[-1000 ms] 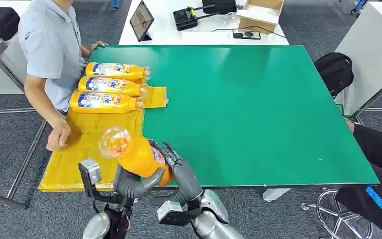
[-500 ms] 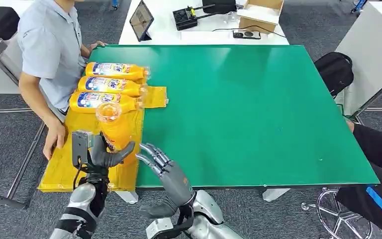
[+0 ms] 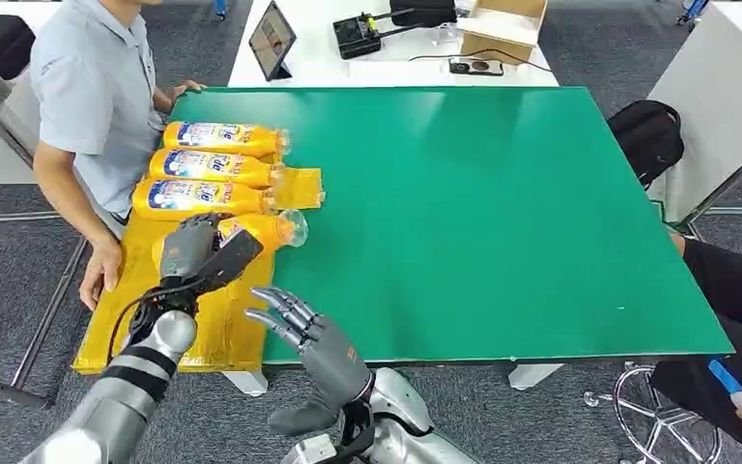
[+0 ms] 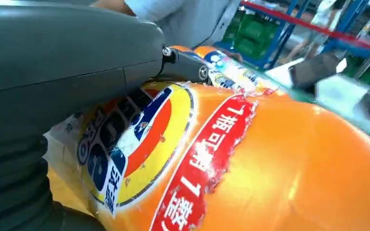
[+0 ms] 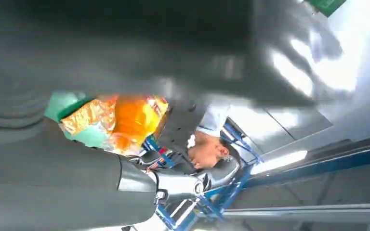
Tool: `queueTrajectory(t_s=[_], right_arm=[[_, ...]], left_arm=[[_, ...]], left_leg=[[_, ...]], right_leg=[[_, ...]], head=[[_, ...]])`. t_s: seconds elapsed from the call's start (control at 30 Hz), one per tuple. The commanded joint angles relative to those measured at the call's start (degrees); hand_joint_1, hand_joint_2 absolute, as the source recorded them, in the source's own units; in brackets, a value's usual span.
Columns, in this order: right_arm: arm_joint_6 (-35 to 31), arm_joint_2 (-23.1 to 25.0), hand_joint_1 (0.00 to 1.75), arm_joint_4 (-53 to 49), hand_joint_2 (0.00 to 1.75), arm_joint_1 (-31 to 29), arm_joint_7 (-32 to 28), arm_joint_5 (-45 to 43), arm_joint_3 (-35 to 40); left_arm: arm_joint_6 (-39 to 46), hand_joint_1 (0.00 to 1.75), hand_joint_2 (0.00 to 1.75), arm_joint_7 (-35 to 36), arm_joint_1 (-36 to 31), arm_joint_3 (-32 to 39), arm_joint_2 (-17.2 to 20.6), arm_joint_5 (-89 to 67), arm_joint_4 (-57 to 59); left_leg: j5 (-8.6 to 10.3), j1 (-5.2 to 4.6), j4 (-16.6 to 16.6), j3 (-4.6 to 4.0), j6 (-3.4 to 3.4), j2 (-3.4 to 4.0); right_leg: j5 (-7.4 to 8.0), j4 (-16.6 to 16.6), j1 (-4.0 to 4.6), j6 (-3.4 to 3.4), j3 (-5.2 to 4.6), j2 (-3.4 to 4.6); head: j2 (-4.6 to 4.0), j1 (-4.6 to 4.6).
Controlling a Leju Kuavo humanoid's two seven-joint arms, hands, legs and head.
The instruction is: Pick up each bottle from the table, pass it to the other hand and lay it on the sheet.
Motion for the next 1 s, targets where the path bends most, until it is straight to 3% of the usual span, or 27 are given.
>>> queueTrajectory(t_s=[0.03, 0.2, 0.43, 0.77, 0.8, 0.83, 0.9, 0.93, 0.97, 1.0], right_arm=[[2.38, -2.04, 0.00, -0.50, 1.75, -1.52, -1.93, -1.46, 1.15], [4.03, -2.04, 0.00, 0.16, 1.75, -1.29, -1.93, -3.17, 0.99], [4.28, -2.24, 0.00, 1.34, 1.75, -1.73, -1.93, -4.37, 0.21], [4.47, -2.32, 0.00, 2.20, 1.75, -2.42, -1.93, -5.85, 0.81], [4.37, -2.35, 0.00, 2.24, 1.75, -2.51, -1.93, -6.09, 0.99], [4.29, -2.35, 0.00, 2.29, 1.75, -2.60, -1.93, -6.20, 1.16], [4.06, -2.34, 0.00, 2.53, 1.75, -2.79, -1.93, -6.50, 1.46], [3.96, -2.38, 0.00, 2.55, 1.75, -2.84, -1.93, -6.58, 1.57], [3.89, -2.41, 0.00, 2.59, 0.00, -2.88, -1.93, -6.72, 1.64], [3.81, -2.49, 0.00, 2.61, 0.00, -3.01, -1.93, -7.06, 1.89]], left_arm=[[-4.41, 1.75, 1.75, 6.48, -15.96, -8.70, 1.16, -10.90, 25.61], [-12.87, 1.75, 1.75, 8.00, -17.46, -8.33, -0.90, -11.68, 30.05], [-15.51, 1.75, 1.75, 8.31, -17.87, -8.54, -1.02, -12.27, 30.74], [-22.92, 1.75, 1.75, 4.89, -17.32, -3.00, -0.65, -6.13, 32.31], [-23.76, 1.52, 1.75, 4.68, -17.46, -2.41, -0.49, -5.46, 32.50], [-23.96, 1.52, 1.75, 4.54, -17.52, -2.20, -0.38, -5.24, 32.51], [-25.27, 0.05, 1.75, 3.74, -17.82, -1.01, -0.16, -3.87, 32.79], [-25.84, 0.00, 1.75, 3.36, -17.88, -0.37, -0.17, -3.13, 32.90], [-26.37, 0.00, 1.75, 2.87, -17.96, 0.25, -0.15, -2.41, 32.93], [-27.73, 0.00, 1.75, 1.62, -18.04, 1.51, -0.15, -0.83, 32.99]], left_leg=[[0.02, 0.03, 0.01, 0.02, 0.05, -0.21], [-0.03, 0.03, 0.00, 0.12, 0.08, -0.10], [-0.02, 0.02, 0.02, 0.03, 0.07, -0.07], [-0.05, 0.01, -0.06, 0.22, 0.09, 0.03], [-0.04, 0.01, -0.04, 0.18, 0.08, 0.03], [-0.03, -0.01, -0.03, 0.13, 0.07, 0.04], [-0.05, -0.01, -0.07, 0.22, 0.10, 0.08], [-0.03, -0.03, -0.06, 0.20, 0.07, 0.08], [-0.06, -0.01, -0.09, 0.31, 0.10, 0.13], [-0.04, -0.01, -0.07, 0.24, 0.09, 0.11]], right_leg=[[-0.06, 0.00, 0.05, -0.10, 0.11, -0.27], [-0.07, -0.03, 0.07, -0.12, 0.17, -0.16], [-0.04, -0.01, 0.05, -0.09, 0.08, -0.11], [-0.04, -0.09, 0.06, -0.15, 0.26, -0.04], [-0.03, -0.06, 0.05, -0.12, 0.21, -0.03], [-0.02, -0.04, 0.02, -0.09, 0.16, 0.00], [-0.02, -0.08, 0.03, -0.13, 0.27, 0.02], [-0.01, -0.05, 0.00, -0.09, 0.23, 0.04], [-0.02, -0.10, 0.04, -0.15, 0.35, 0.06], [0.00, -0.08, 0.03, -0.13, 0.29, 0.05]], head=[[0.00, 0.02], [0.00, -0.02], [0.00, 0.02], [0.00, -0.02], [0.00, -0.02], [0.00, -0.02], [0.00, -0.02], [0.00, -0.02], [0.00, -0.02], [0.00, 0.00]])
